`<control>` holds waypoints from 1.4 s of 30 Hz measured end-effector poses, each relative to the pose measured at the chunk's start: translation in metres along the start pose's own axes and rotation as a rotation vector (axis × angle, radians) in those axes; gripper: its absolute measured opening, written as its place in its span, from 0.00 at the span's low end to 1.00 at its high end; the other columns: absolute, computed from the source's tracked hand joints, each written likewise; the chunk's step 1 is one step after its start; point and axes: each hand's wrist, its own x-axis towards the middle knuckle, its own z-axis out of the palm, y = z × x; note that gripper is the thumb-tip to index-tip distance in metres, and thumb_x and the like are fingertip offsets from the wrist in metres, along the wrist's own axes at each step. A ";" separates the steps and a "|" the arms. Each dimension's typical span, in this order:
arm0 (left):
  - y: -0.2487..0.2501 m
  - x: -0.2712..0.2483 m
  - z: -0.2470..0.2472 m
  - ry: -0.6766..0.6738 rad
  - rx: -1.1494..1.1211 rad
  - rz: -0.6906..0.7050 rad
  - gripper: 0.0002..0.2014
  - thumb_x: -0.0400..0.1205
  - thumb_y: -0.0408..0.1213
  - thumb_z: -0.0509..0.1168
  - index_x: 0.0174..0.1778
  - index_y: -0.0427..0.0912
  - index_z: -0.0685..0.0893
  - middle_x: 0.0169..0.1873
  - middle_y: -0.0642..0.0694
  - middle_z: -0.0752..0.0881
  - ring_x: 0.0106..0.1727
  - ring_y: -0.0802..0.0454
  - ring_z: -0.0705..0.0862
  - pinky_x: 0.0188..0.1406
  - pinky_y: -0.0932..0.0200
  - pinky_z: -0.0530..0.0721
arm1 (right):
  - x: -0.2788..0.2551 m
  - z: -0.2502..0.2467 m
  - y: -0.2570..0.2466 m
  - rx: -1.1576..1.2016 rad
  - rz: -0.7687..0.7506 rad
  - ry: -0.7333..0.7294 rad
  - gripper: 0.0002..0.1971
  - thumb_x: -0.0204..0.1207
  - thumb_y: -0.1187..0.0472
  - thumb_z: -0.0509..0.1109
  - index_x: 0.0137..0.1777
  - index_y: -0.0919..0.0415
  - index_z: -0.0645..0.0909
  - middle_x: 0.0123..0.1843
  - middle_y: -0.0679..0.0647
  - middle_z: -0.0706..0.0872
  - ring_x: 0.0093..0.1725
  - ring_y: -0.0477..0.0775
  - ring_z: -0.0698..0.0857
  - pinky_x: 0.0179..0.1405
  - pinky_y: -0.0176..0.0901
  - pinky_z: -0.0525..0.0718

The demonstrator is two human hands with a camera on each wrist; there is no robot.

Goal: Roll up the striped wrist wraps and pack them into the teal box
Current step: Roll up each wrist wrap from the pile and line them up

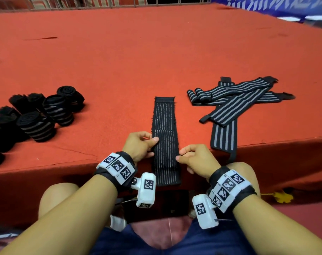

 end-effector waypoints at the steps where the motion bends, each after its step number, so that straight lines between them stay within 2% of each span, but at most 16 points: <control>1: -0.001 -0.001 0.001 -0.002 0.002 0.004 0.08 0.83 0.30 0.71 0.39 0.40 0.81 0.34 0.45 0.82 0.34 0.54 0.82 0.27 0.66 0.86 | 0.000 0.001 0.002 0.000 -0.006 0.006 0.10 0.75 0.63 0.80 0.49 0.68 0.83 0.24 0.52 0.83 0.18 0.48 0.76 0.23 0.37 0.74; 5: -0.007 -0.001 0.002 0.000 0.022 0.012 0.08 0.80 0.24 0.73 0.43 0.38 0.82 0.31 0.47 0.77 0.34 0.53 0.85 0.30 0.64 0.88 | -0.003 0.004 0.011 -0.018 0.001 -0.048 0.11 0.71 0.57 0.84 0.40 0.64 0.86 0.25 0.47 0.83 0.23 0.45 0.77 0.32 0.41 0.77; 8: -0.010 -0.001 0.002 0.005 0.016 0.018 0.11 0.77 0.23 0.75 0.46 0.38 0.80 0.31 0.48 0.75 0.35 0.53 0.84 0.31 0.63 0.88 | -0.003 0.008 0.016 -0.062 -0.048 -0.083 0.14 0.70 0.53 0.83 0.38 0.64 0.87 0.30 0.53 0.85 0.33 0.49 0.81 0.46 0.52 0.83; 11: -0.009 -0.005 0.000 0.012 0.019 0.053 0.11 0.76 0.25 0.78 0.44 0.41 0.81 0.33 0.49 0.78 0.34 0.55 0.85 0.31 0.62 0.88 | -0.007 0.011 0.013 -0.051 -0.087 -0.111 0.21 0.69 0.47 0.78 0.42 0.68 0.82 0.35 0.65 0.86 0.37 0.63 0.85 0.56 0.67 0.86; 13: -0.008 -0.008 -0.002 0.054 0.068 0.086 0.13 0.76 0.32 0.80 0.48 0.43 0.82 0.36 0.48 0.81 0.34 0.55 0.85 0.31 0.60 0.86 | -0.009 0.012 0.007 0.045 -0.093 -0.134 0.24 0.72 0.48 0.74 0.46 0.73 0.78 0.35 0.63 0.84 0.38 0.61 0.84 0.54 0.72 0.85; 15: -0.006 -0.010 -0.006 0.083 0.154 0.113 0.16 0.77 0.43 0.79 0.54 0.47 0.80 0.36 0.47 0.82 0.33 0.54 0.85 0.34 0.54 0.85 | -0.007 0.011 0.000 0.130 -0.133 -0.105 0.17 0.79 0.55 0.73 0.46 0.72 0.77 0.34 0.58 0.85 0.39 0.57 0.86 0.49 0.69 0.87; 18: 0.007 -0.018 -0.007 -0.009 0.196 0.126 0.21 0.81 0.55 0.72 0.66 0.51 0.77 0.38 0.46 0.88 0.32 0.53 0.86 0.35 0.52 0.85 | -0.003 0.010 -0.016 0.207 -0.196 -0.024 0.08 0.84 0.65 0.70 0.42 0.63 0.79 0.31 0.50 0.88 0.35 0.49 0.87 0.41 0.52 0.86; 22: 0.026 -0.026 -0.007 -0.170 0.066 0.211 0.30 0.85 0.39 0.71 0.79 0.61 0.65 0.35 0.49 0.91 0.29 0.58 0.87 0.28 0.64 0.82 | 0.014 0.011 -0.036 0.308 -0.227 0.057 0.05 0.84 0.66 0.70 0.46 0.65 0.81 0.39 0.68 0.90 0.40 0.62 0.89 0.48 0.68 0.90; 24: 0.027 -0.018 -0.009 -0.173 0.015 0.285 0.39 0.83 0.30 0.71 0.84 0.63 0.60 0.44 0.46 0.94 0.40 0.52 0.92 0.39 0.61 0.88 | 0.027 0.013 -0.045 0.312 -0.241 0.084 0.04 0.83 0.65 0.72 0.48 0.65 0.81 0.44 0.70 0.90 0.42 0.63 0.90 0.52 0.72 0.89; 27: 0.026 0.001 -0.015 -0.117 -0.045 0.325 0.40 0.82 0.25 0.71 0.84 0.62 0.64 0.52 0.42 0.93 0.49 0.46 0.93 0.51 0.53 0.91 | 0.041 0.011 -0.055 0.276 -0.323 0.144 0.14 0.79 0.62 0.77 0.59 0.52 0.78 0.56 0.58 0.88 0.45 0.52 0.89 0.49 0.54 0.88; 29: 0.027 0.012 -0.018 -0.079 -0.060 0.307 0.37 0.82 0.24 0.71 0.81 0.60 0.69 0.49 0.39 0.94 0.45 0.46 0.93 0.47 0.55 0.90 | 0.044 0.006 -0.056 0.291 -0.437 0.064 0.23 0.75 0.68 0.80 0.66 0.52 0.77 0.67 0.54 0.82 0.48 0.44 0.88 0.47 0.39 0.85; 32: 0.025 0.030 -0.020 -0.045 -0.135 0.244 0.30 0.81 0.22 0.71 0.75 0.53 0.77 0.43 0.36 0.93 0.38 0.46 0.91 0.37 0.57 0.90 | 0.055 0.003 -0.046 0.207 -0.509 -0.130 0.27 0.64 0.73 0.84 0.62 0.57 0.85 0.78 0.46 0.74 0.59 0.42 0.85 0.46 0.37 0.85; 34: 0.022 0.042 -0.019 -0.033 -0.159 0.220 0.23 0.81 0.22 0.71 0.69 0.47 0.82 0.39 0.38 0.92 0.34 0.47 0.89 0.32 0.58 0.89 | 0.067 0.006 -0.039 0.112 -0.517 -0.136 0.20 0.63 0.72 0.84 0.53 0.53 0.89 0.75 0.42 0.75 0.57 0.44 0.85 0.41 0.41 0.83; 38: 0.011 0.059 -0.017 -0.004 -0.118 0.212 0.13 0.84 0.29 0.70 0.60 0.49 0.87 0.37 0.43 0.87 0.29 0.52 0.82 0.22 0.59 0.82 | 0.090 0.014 -0.035 -0.004 -0.564 0.055 0.04 0.68 0.57 0.78 0.43 0.50 0.89 0.63 0.45 0.79 0.58 0.43 0.84 0.56 0.33 0.79; 40: 0.004 0.064 -0.017 0.101 -0.099 0.294 0.09 0.85 0.37 0.69 0.58 0.54 0.88 0.37 0.45 0.84 0.33 0.54 0.81 0.26 0.58 0.81 | 0.101 0.017 -0.034 -0.002 -0.565 0.097 0.03 0.70 0.55 0.77 0.43 0.51 0.89 0.62 0.46 0.78 0.61 0.44 0.82 0.60 0.31 0.78; 42: 0.000 0.065 -0.019 0.189 -0.087 0.422 0.08 0.83 0.48 0.68 0.53 0.54 0.90 0.43 0.46 0.87 0.39 0.57 0.82 0.39 0.65 0.81 | 0.109 0.021 -0.035 0.040 -0.573 0.106 0.04 0.70 0.54 0.77 0.43 0.52 0.88 0.58 0.46 0.79 0.55 0.41 0.82 0.56 0.29 0.77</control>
